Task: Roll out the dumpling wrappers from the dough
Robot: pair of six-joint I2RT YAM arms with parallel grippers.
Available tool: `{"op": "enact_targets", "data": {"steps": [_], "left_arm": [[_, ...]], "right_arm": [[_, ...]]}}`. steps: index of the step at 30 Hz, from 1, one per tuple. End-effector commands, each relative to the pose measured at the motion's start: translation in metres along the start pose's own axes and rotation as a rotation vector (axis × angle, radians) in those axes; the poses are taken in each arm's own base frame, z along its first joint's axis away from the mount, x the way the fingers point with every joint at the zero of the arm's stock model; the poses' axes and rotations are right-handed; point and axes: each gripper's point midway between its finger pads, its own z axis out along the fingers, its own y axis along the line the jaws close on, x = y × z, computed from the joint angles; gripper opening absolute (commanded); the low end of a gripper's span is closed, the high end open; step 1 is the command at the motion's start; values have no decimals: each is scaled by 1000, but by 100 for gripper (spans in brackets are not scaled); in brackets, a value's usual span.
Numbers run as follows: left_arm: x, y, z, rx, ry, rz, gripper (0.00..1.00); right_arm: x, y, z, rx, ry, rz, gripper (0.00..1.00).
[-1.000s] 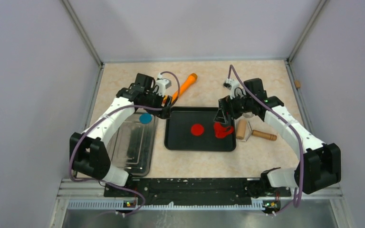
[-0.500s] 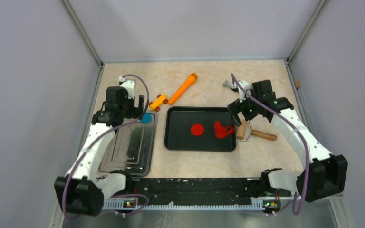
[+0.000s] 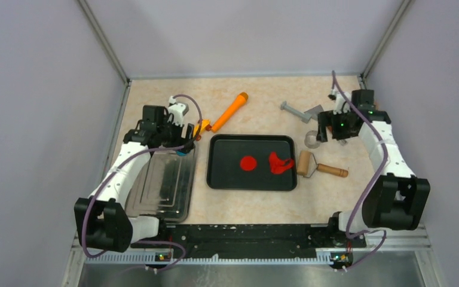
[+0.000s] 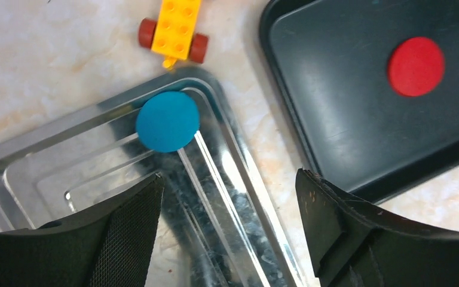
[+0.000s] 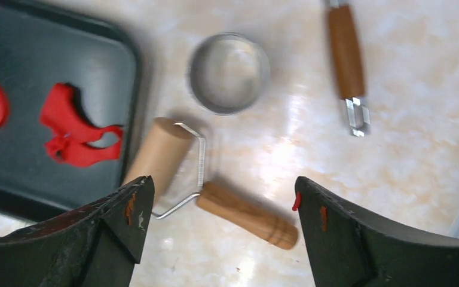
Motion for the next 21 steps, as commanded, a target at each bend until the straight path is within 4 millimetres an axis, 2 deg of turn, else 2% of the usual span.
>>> {"op": "enact_targets", "data": {"steps": [1, 2, 4, 6, 10, 16, 21], "left_arm": [[-40, -29, -12, 147, -114, 26, 84], [-42, -35, -12, 187, -110, 11, 86], [-47, -62, -19, 354, -113, 38, 86], [-53, -75, -24, 430, -147, 31, 86], [-56, -84, -28, 478, -158, 4, 86], [-54, -93, -32, 533, -158, -14, 88], [-51, -95, -37, 537, -154, -5, 89]], "right_arm": [[0, -47, -10, 64, 3, 154, 84], [4, -59, -11, 83, 14, 170, 78], [9, -75, -11, 125, 32, 142, 69], [9, -85, -7, 156, 33, 75, 62], [-2, -102, 4, 182, 11, -47, 60], [-15, -128, 42, 181, 20, -130, 59], [-28, -132, 68, 95, 35, -151, 58]]}}
